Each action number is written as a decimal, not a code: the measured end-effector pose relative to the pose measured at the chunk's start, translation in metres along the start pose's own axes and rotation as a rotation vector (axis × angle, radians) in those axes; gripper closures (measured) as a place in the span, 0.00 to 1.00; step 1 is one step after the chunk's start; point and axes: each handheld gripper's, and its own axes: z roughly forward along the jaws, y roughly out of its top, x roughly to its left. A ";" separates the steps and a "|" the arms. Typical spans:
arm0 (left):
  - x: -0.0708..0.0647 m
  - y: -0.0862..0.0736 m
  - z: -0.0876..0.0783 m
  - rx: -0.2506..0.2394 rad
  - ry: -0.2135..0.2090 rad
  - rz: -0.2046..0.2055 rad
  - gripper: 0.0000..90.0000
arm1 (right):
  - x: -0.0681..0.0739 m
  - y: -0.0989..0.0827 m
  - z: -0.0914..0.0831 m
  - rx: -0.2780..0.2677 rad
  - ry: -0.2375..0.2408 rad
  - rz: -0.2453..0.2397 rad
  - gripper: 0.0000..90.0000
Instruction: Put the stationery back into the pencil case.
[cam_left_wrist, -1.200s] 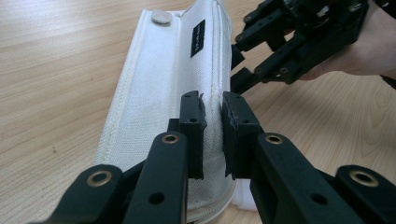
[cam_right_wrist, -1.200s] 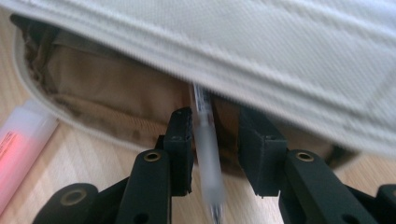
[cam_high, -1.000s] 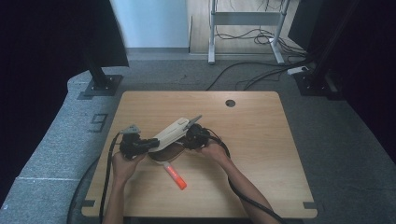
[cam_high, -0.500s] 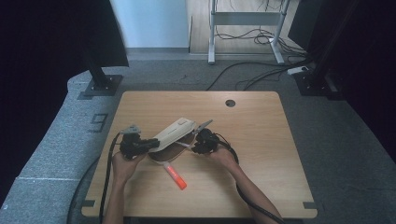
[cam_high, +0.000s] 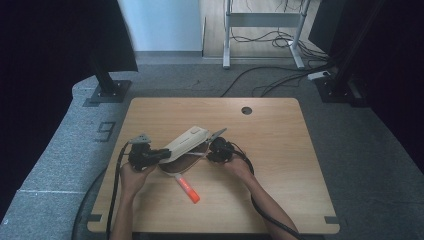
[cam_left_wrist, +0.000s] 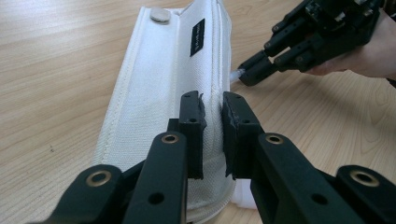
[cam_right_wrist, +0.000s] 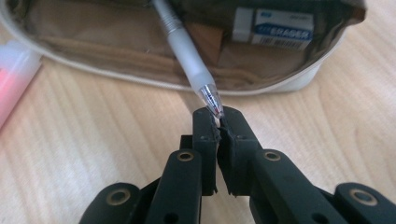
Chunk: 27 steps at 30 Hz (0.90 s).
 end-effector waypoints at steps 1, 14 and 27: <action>0.000 0.000 0.000 0.000 0.000 0.000 0.88 | -0.001 0.001 0.001 -0.002 -0.003 0.001 0.93; 0.000 0.000 0.000 0.000 0.000 0.001 0.88 | -0.008 0.023 0.009 -0.033 -0.037 0.012 0.89; 0.000 0.000 0.000 0.000 -0.001 0.001 0.88 | 0.001 0.013 -0.009 -0.060 -0.018 0.016 0.66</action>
